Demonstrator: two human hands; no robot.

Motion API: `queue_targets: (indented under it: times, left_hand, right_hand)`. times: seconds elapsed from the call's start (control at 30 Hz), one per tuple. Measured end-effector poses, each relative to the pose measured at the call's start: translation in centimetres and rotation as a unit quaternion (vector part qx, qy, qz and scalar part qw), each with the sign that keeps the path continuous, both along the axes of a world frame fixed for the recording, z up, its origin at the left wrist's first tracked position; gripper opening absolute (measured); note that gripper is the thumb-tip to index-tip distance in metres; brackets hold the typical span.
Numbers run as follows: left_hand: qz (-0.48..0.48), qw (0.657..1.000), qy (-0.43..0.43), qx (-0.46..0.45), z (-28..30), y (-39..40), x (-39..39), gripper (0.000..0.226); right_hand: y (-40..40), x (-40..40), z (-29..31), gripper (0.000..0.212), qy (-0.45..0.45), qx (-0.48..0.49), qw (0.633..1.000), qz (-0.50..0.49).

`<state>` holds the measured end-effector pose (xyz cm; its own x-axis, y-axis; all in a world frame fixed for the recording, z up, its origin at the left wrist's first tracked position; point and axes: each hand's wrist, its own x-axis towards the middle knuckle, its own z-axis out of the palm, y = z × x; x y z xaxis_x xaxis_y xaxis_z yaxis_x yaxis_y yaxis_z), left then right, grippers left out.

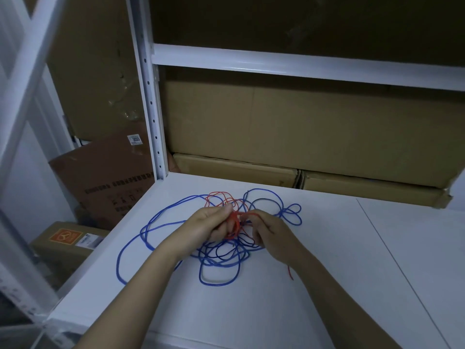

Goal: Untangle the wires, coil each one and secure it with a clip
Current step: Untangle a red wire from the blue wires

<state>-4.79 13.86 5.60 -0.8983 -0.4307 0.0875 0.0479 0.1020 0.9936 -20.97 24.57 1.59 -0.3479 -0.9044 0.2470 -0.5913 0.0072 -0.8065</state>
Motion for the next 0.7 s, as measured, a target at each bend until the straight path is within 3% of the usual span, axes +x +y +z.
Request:
queue_targets:
  times: [0.13, 0.3, 0.43, 0.53, 0.6, 0.7]
  left_hand:
    - [0.011, 0.993, 0.089, 0.075, 0.0, 0.7, -1.1, 0.043]
    - [0.128, 0.986, 0.101, 0.032, -1.0, 0.9, -2.5, 0.035]
    - [0.182, 0.98, 0.067, -0.048, -1.5, 0.1, -2.5, 0.03]
    - [0.187, 0.971, -0.01, -0.149, -2.8, -1.0, -2.4, 0.021]
    - [0.181, 0.961, -0.071, -0.195, -3.3, -1.2, -2.2, 0.033]
    - [0.152, 0.97, -0.084, -0.169, -3.5, -0.6, -1.8, 0.031]
  right_hand:
    - [-0.5, 2.2, -0.3, 0.023, 0.075, 0.066, 0.995, 0.011]
    - [-0.3, 3.6, -0.9, 0.034, 0.205, 0.138, 0.968, 0.044]
    - [0.7, 4.2, -1.1, 0.032, 0.281, 0.08, 0.955, 0.053]
    - [1.0, 4.1, -0.9, 0.033, 0.334, 0.01, 0.942, 0.039]
    - [1.0, 4.1, -0.6, 0.03, 0.4, -0.052, 0.915, 0.029]
    - [0.8, 3.7, 0.1, 0.027, 0.462, -0.108, 0.88, 0.01]
